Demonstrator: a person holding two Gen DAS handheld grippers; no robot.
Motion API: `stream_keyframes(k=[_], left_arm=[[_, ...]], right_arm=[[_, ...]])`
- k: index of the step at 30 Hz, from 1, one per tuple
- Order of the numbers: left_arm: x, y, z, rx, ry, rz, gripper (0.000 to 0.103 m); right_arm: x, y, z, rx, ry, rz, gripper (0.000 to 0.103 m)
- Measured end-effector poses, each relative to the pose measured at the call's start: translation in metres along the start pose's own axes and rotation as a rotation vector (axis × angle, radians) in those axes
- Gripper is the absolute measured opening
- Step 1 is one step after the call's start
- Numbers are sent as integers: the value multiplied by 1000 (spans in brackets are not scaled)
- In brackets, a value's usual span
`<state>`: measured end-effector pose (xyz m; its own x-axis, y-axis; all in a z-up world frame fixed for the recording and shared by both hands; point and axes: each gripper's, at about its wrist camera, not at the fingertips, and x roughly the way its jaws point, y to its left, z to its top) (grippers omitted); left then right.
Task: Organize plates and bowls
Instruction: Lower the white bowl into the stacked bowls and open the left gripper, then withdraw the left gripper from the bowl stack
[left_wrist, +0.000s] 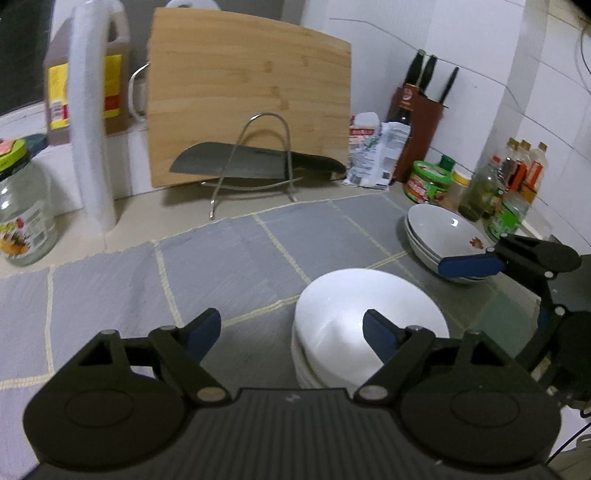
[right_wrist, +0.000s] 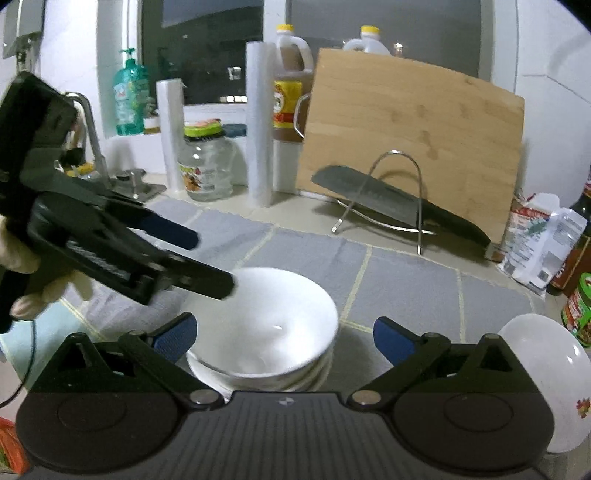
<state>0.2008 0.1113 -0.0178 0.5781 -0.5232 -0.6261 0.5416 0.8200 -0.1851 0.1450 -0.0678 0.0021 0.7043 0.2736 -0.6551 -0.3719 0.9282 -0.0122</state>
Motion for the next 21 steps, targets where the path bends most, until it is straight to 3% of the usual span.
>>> stream_keyframes(k=[9,16,19,21], left_arm=[[-12,6,-19,-50,7,16,84],[-35,2,-38,-33,10,21,86],[-43,-8,-47,-6,8,23,100],[-39,-15,-52,3,37,9,100]], right_arm=[[-2,-4,-7,7,11,4,103],[-18,-12,-13,-22,-8,82,103],[-18,-15,-19,-53,8,114,103],[-14,-16,-23,-75,33,126,103]])
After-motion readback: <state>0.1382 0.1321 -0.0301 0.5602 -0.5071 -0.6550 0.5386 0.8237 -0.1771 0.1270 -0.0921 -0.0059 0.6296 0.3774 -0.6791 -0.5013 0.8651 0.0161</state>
